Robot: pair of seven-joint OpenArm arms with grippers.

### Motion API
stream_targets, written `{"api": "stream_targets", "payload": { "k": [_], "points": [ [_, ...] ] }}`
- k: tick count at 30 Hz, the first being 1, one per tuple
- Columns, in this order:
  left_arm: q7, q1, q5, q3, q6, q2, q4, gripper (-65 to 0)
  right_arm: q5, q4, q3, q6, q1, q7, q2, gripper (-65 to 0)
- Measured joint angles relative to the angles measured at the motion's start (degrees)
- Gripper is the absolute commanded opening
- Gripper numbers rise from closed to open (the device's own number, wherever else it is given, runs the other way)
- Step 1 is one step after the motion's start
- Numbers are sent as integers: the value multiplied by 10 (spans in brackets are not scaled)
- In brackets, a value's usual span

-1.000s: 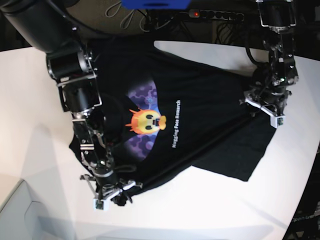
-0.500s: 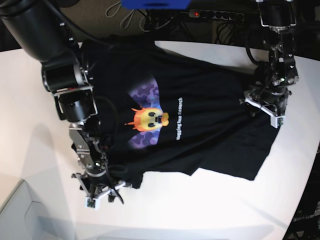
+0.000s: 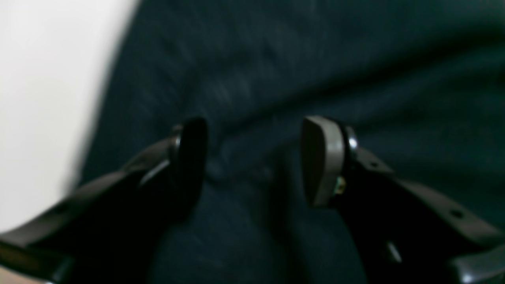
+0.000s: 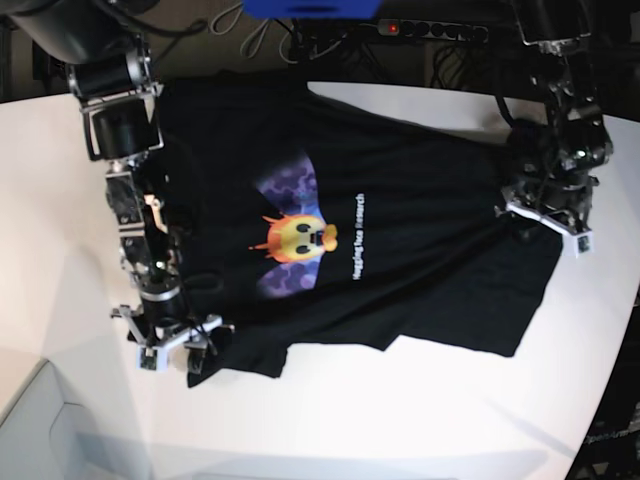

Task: Layout the t-shirt on the table in an organized manner, then fold the t-shirt properly
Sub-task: 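Smooth the shirt with both grippers, pulling its edges apart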

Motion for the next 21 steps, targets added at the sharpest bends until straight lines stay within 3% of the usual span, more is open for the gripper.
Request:
{"api": "stream_targets", "payload": {
  "k": [4,9,14,16,18,21],
  "points": [
    [-3,-56,2,-7,-2,-1,-14,-281,0,20,-1,0,-44,-41,-4,-371],
    [-7,-154,8,-6,2,-2,-194,-281,0,17,-2,0,-64,-47,-6,-429],
    [-33,-263,6,-8,1,-9,-377,-281,1,-39,-2,0,-52,-39,-6,-433],
    [-64,-282,7,-5,-5,-17,-417,-281,-2,-75,-2,1,-44,-36,-2,-433],
    [-129,-275,24,-5,-15,-19,-435,-281,0,-104,-2,2,-31,-25,6,-433],
    [-184,-271,71,-6,-14,-24,-452,-281,-3,-153,-2,7,-4,-10,15,-433]
  ]
}}
